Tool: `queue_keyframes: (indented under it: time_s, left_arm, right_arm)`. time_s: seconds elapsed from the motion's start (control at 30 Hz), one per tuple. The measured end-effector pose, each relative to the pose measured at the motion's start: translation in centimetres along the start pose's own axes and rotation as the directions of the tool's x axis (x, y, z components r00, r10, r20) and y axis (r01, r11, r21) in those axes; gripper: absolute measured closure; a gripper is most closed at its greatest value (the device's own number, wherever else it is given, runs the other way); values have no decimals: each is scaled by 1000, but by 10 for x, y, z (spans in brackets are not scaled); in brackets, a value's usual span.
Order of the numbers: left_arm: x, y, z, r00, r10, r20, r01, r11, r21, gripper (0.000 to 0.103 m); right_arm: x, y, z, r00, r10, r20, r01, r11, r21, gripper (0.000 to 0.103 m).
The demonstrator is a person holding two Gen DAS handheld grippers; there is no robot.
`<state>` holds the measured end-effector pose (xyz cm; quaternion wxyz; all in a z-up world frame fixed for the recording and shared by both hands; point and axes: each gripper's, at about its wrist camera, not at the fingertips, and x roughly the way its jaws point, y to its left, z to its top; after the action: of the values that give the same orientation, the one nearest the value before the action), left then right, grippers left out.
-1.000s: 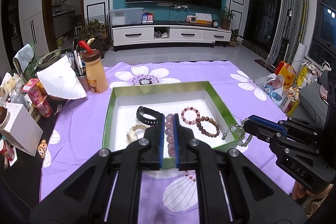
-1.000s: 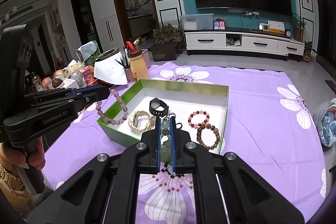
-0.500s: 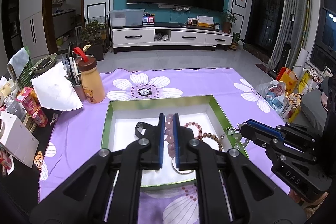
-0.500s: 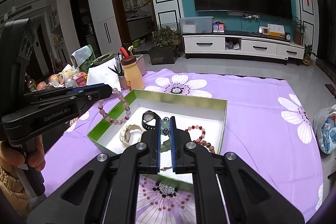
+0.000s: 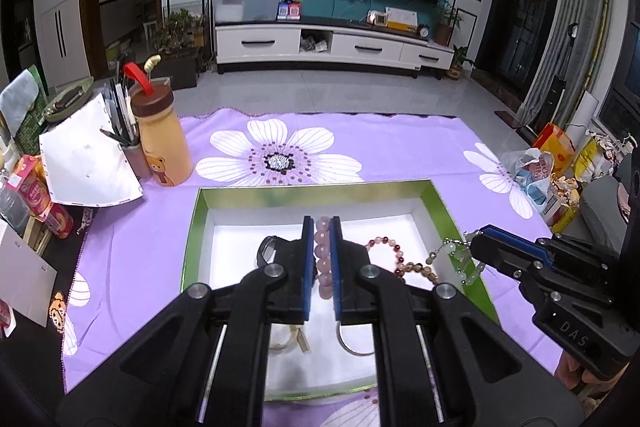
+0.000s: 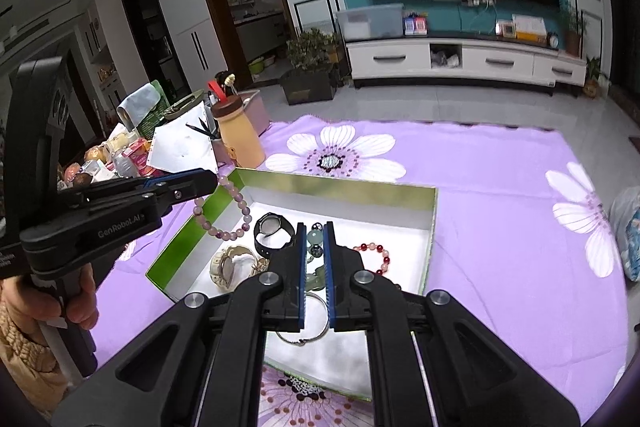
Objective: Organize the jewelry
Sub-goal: 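Carry the pink bracelet and jade pendant over the green box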
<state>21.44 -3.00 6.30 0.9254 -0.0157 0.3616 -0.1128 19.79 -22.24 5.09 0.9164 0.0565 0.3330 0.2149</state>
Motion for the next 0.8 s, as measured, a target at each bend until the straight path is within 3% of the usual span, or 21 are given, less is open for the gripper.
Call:
queue_keyframes:
  time_s: [0.37,0.8]
  left_arm:
    - [43,8,-5,996,-20,-91,19,1000,-10,96]
    - [82,-2,-26,981,6,-195,1,999,40,96]
  right_arm:
    - [49,-15,8,991,48,-123,-40,997,72,96]
    - [87,-22,5,975,34,-218,-13,995,97,96]
